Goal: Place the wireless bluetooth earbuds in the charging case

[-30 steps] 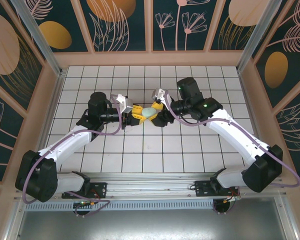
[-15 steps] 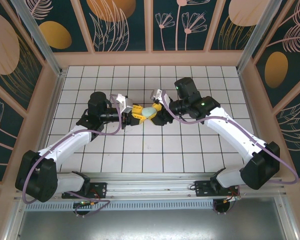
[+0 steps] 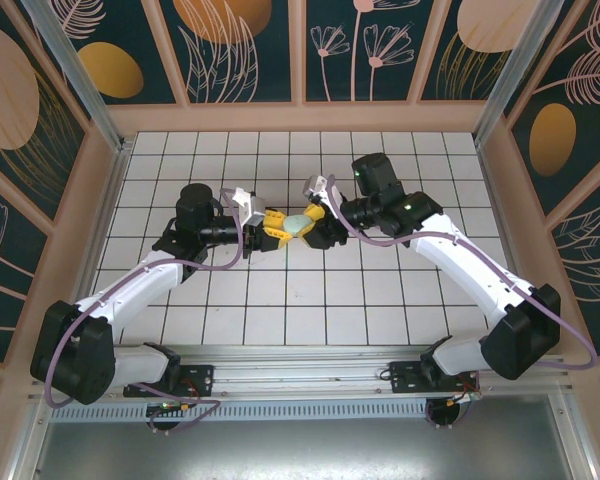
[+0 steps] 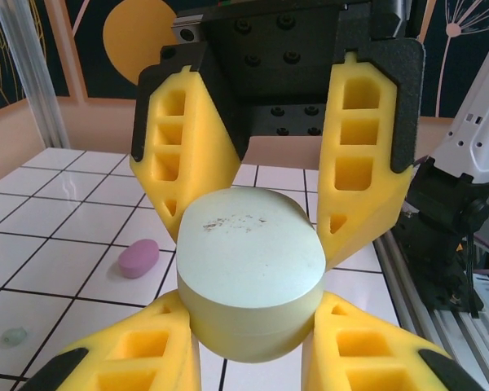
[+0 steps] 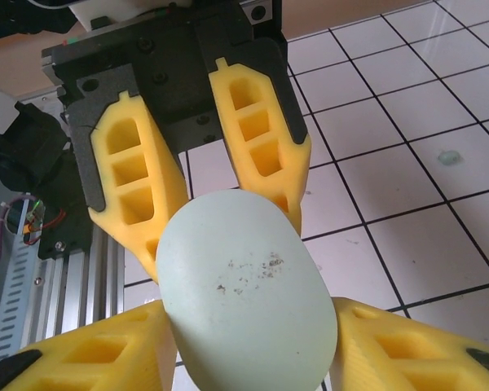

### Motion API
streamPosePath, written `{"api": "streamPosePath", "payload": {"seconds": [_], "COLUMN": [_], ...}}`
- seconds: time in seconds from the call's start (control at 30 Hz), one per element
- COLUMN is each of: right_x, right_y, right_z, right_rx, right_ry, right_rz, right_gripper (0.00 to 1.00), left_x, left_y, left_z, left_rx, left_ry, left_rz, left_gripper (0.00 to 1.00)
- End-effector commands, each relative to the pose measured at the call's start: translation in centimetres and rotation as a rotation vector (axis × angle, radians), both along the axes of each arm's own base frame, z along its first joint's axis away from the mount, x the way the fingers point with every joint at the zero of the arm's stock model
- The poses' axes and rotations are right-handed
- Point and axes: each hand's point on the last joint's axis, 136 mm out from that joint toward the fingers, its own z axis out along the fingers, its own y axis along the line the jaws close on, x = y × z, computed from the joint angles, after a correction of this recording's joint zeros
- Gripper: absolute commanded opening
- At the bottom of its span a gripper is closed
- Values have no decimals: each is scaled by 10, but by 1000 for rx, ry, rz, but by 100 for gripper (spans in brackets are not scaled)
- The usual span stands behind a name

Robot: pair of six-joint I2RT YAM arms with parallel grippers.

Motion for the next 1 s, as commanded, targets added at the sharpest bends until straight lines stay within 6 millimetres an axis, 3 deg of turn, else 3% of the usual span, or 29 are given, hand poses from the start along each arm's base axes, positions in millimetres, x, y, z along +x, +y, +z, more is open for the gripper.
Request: {"api": "streamPosePath", "payload": {"seconds": [0.0, 0.23, 0.57, 0.97], "right_x": [3, 9, 31, 38], "right_y": [3, 2, -4, -4], "right_z": [21, 27, 27, 29], "right_rx": [45, 66, 80, 80], "right_ry": [-27, 2, 86, 106], "right_rz": [11, -17, -122, -164], "right_gripper": [43, 40, 56, 62], "left_x": [-6, -8, -11, -10], "left_y": [1, 1, 2, 3], "left_z": [11, 11, 13, 11], "left_rx": [-15, -15, -24, -20], "left_ry": [-37, -40, -47, -45], "left_rz": [-30, -33, -38, -24], "left_gripper": [15, 13, 13, 13]}}
